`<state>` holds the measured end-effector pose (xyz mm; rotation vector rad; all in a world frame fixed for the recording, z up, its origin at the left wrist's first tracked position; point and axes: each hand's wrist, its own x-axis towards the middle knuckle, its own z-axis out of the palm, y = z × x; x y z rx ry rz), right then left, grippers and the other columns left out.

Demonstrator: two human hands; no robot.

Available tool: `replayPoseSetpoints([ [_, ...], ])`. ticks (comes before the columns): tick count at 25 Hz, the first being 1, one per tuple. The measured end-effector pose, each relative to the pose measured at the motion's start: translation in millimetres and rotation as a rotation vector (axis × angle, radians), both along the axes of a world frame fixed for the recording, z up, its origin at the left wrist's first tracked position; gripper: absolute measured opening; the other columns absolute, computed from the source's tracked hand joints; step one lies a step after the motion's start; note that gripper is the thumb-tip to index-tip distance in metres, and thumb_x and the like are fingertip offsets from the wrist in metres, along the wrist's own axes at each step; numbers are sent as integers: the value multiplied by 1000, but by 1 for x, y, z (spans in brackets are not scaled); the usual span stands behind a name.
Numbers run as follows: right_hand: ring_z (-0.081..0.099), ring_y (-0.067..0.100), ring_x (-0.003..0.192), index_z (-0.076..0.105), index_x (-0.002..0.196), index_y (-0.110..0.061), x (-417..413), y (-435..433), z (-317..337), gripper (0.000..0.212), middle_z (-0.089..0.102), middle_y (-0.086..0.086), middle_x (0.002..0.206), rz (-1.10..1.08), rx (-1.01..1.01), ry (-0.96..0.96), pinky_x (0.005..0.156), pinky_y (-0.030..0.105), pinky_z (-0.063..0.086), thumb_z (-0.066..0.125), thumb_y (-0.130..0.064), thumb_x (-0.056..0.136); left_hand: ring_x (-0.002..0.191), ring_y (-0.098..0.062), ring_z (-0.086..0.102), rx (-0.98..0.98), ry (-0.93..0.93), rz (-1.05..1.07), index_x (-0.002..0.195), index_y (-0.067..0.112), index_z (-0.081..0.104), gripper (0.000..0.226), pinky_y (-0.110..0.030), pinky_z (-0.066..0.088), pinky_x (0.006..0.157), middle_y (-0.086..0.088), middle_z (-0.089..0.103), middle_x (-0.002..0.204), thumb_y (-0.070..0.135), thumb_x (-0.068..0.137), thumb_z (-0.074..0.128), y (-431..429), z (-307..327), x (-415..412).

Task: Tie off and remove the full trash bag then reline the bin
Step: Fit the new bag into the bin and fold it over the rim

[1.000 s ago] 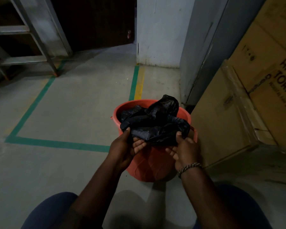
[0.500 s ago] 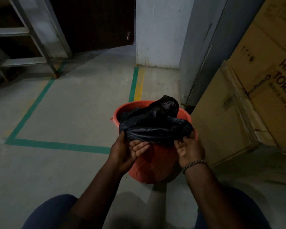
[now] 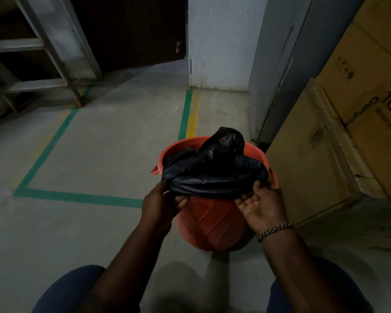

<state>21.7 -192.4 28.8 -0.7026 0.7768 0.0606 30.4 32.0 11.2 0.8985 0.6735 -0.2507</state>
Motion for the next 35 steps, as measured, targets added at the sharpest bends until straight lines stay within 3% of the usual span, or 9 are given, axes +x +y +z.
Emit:
replayPoseSetpoints([
  [10,61,22,86,60,104,-22,0,-15,-5,14,66,3,99,52,-56,-36,71,42,50,47,-18,105,81,-23,66,23,97,149,97,7,63,8,-40,57,83,-11,67,93,7,97,55,18,-5,6],
  [14,63,23,97,60,110,-21,2,-27,-9,14,67,4,108,46,-52,-30,85,45,51,48,-19,105,78,-17,61,182,169,91,102,12,57,15,-34,56,72,-5,61,95,3,98,46,24,-9,4],
  [16,63,23,99,62,106,-21,2,-33,-11,14,69,3,108,45,-51,-24,90,46,49,48,-20,104,68,-19,52,17,244,99,89,12,50,20,-30,50,59,-5,56,75,-3,92,38,24,-8,6],
  [19,65,26,101,65,105,-20,3,-40,-14,16,76,4,98,44,-31,-37,82,47,52,49,-21,104,59,-20,36,36,322,45,72,17,35,17,-24,39,52,-3,38,65,8,85,37,19,-11,7],
  [23,65,28,102,65,113,-17,4,-40,-16,20,72,7,111,54,-44,-47,78,47,52,48,-22,104,90,-27,61,221,299,97,99,14,58,33,-37,51,73,-9,63,99,46,92,51,20,-14,1],
  [26,64,27,103,64,116,-16,4,-38,-12,22,72,6,108,48,-56,-55,75,45,52,46,-21,105,85,-28,64,435,172,65,97,16,60,51,-43,57,72,-8,65,96,65,86,59,17,-8,-4],
  [29,68,24,92,66,103,-19,3,-40,-11,21,79,1,86,34,-61,-51,69,41,59,45,-21,106,77,-28,62,570,77,-27,82,15,60,30,-41,57,69,-11,64,81,40,82,76,25,-11,-4],
  [31,71,24,87,65,100,-19,3,-42,-12,22,79,0,82,28,-64,-52,68,42,60,44,-20,106,85,-29,63,547,107,-59,87,15,62,12,-44,58,81,-9,65,87,25,92,66,38,-15,-1],
  [35,65,26,99,65,101,-17,2,-46,-12,21,79,2,82,17,-73,-29,71,44,59,45,-17,106,84,-21,62,266,194,-32,93,15,60,12,-43,52,94,-6,62,96,15,101,51,53,-23,-1],
])
